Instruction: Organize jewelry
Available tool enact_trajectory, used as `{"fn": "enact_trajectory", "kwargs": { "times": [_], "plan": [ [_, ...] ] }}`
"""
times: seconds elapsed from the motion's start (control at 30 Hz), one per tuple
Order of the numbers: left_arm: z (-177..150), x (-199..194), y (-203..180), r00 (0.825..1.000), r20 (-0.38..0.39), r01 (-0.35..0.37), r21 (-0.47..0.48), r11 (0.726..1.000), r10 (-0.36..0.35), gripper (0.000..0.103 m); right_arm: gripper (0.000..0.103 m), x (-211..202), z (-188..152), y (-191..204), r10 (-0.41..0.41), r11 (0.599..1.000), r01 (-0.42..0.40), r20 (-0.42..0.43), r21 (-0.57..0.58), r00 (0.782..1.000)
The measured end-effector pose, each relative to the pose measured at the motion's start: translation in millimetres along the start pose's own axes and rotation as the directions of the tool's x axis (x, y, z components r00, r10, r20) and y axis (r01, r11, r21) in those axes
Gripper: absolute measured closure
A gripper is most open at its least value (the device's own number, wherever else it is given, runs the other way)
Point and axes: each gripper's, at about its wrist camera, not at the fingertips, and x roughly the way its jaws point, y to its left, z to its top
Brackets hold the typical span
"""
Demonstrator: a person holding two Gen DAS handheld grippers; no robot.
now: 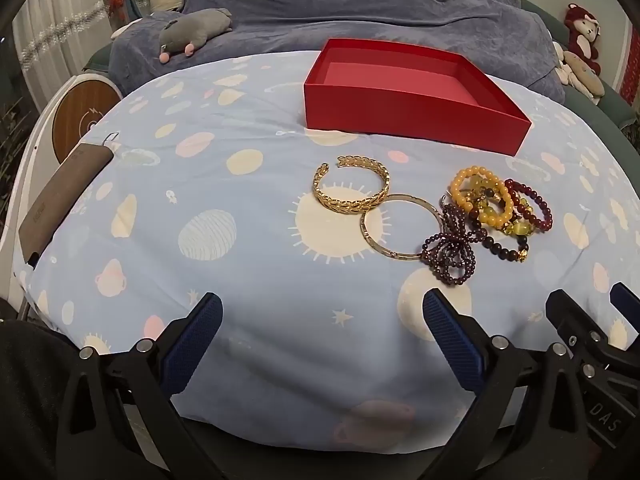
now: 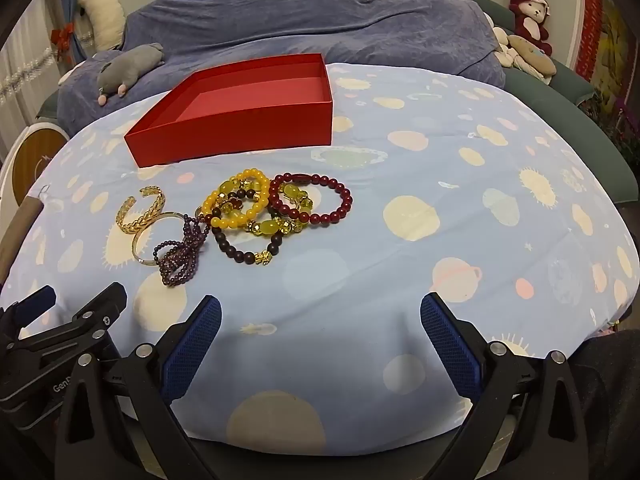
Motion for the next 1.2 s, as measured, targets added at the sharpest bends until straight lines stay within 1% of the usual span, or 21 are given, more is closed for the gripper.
{"fn": "enact_trajectory", "kwargs": {
  "times": [0.03, 0.3, 0.4, 0.57, 0.6, 1.2],
  "plan": [
    [0.3, 0.6, 1.6, 1.0, -0.005, 0.014, -0.011, 1.0, -0.014, 0.007, 0.007, 0.0, 0.0, 0.1, 0.001, 1.0, -0.001, 0.001, 0.0, 1.0],
    [3.6, -6.0, 9.6, 1.0, 0.021, -0.011, -0.015, 1.0, 0.011, 0.007, 0.007, -3.1, 0.5, 1.7, -0.002, 1.0, 0.003, 0.012, -0.016, 1.0],
    [0.5, -7.1, 5.3, 0.999, 0.035, -0.012, -0.016, 1.0, 0.012, 0.007, 0.007, -3.0, 3.3, -0.2, -0.002, 1.0, 0.002, 0.014, -0.023, 1.0],
    [-0.4, -7.5, 4.4, 0.999, 0.034, -0.017, -0.006, 1.0, 0.017, 0.007, 0.007, -4.2, 2.0, 1.0, -0.008, 1.0, 0.008, 0.013, -0.03, 1.0],
    [-1.0, -8.4, 3.9, 0.999, 0.038, -0.018, -0.006, 1.0, 0.019, 0.007, 0.007, -5.1, -2.6, 2.3, -0.008, 1.0, 0.009, 0.018, -0.03, 1.0],
    [-1.6, -7.7, 3.2, 0.999, 0.036, -0.02, -0.004, 1.0, 0.021, 0.007, 0.007, -5.3, -3.8, 2.1, -0.007, 0.999, 0.008, 0.02, -0.032, 1.0]
  ]
}}
